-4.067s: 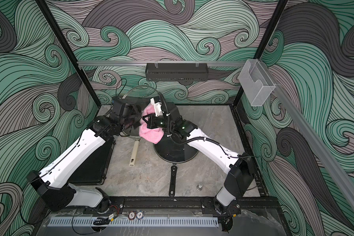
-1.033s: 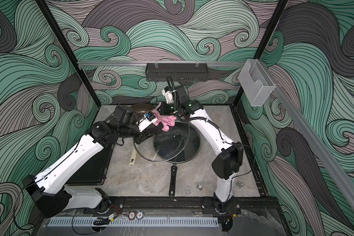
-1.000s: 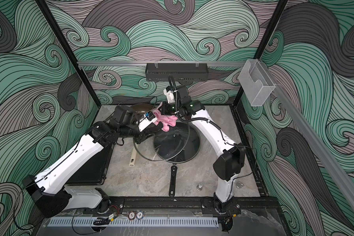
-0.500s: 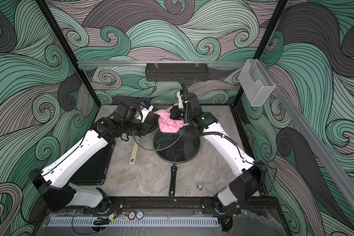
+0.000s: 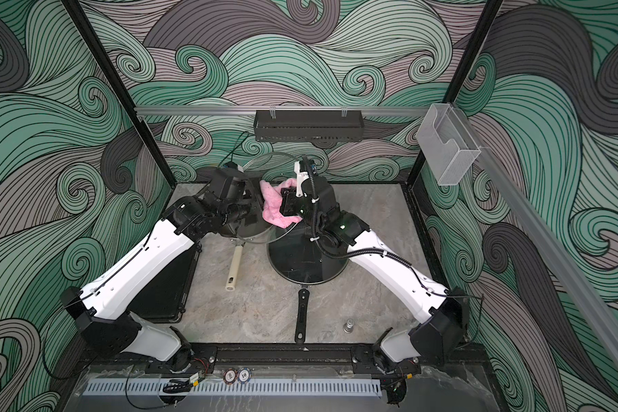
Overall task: Wipe the pot lid with a cloth
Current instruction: Wipe the pot lid.
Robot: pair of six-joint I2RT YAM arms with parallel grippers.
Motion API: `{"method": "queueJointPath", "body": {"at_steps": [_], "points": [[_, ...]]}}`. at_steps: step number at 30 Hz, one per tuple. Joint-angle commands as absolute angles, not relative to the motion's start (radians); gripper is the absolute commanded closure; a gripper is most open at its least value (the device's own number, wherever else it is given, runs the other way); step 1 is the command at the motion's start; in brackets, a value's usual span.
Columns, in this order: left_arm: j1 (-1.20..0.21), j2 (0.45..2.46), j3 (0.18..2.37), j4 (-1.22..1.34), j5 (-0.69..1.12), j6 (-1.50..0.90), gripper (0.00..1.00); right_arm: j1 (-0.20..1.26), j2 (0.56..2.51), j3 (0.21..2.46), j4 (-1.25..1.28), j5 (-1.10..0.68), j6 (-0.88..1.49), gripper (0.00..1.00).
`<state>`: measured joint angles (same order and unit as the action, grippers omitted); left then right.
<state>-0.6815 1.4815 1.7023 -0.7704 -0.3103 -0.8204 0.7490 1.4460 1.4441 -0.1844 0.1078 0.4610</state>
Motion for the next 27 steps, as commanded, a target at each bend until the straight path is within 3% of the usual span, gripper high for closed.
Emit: {"method": "queueJointPath", "body": {"at_steps": [1, 11, 14, 23, 27], "points": [[-0.679, 1.454, 1.783, -0.56, -0.43, -1.02, 1.0, 0.775, 1.458, 1.433, -0.197, 0.149, 0.441, 1.0], [-0.68, 1.398, 1.754, -0.534, -0.546, -1.232, 1.0, 0.809, 1.481, 1.361, -0.058, 0.04, 0.501, 1.0], [-0.68, 1.373, 1.73, -0.59, -0.543, -1.418, 1.0, 0.815, 1.503, 1.359, 0.02, -0.01, 0.505, 1.0], [-0.678, 1.307, 1.654, -0.523, -0.62, -1.485, 1.0, 0.867, 1.534, 1.339, 0.101, -0.067, 0.514, 1.0], [-0.676, 1.301, 1.659, -0.517, -0.668, -1.477, 1.0, 0.917, 1.543, 1.355, 0.057, -0.007, 0.459, 1.0]]}}
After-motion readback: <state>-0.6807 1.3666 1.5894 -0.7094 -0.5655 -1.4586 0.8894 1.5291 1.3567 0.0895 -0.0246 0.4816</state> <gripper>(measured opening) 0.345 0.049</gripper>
